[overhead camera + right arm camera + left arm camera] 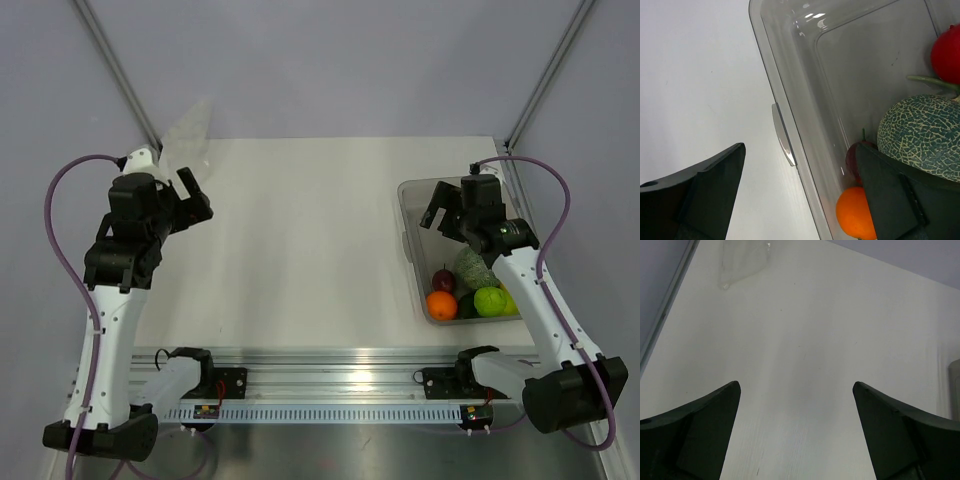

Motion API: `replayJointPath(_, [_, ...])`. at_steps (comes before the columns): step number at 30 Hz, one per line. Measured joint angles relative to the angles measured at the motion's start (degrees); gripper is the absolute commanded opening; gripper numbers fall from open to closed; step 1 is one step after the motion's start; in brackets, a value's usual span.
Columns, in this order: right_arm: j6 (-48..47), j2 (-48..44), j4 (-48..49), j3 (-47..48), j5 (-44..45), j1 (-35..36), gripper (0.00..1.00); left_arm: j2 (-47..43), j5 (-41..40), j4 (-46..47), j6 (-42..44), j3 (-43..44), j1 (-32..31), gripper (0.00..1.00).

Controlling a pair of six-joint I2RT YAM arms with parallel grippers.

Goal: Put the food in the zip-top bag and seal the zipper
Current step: Pick up the zipper food storage bag at the corner of the board.

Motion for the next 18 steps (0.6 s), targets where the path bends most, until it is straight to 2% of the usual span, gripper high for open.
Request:
replayJointPath(8, [0.28, 0.02, 0.02, -0.04, 0.37, 0.00, 0.99, 7.02, -1.60, -0.52, -0.02, 0.13, 0.00, 0.99])
replayJointPath(18, [0.94, -6.95, 0.96, -3.41, 2.05, 0.00, 1.00, 24.94, -2.47, 0.02, -0.04, 5.84, 3.76, 0.99])
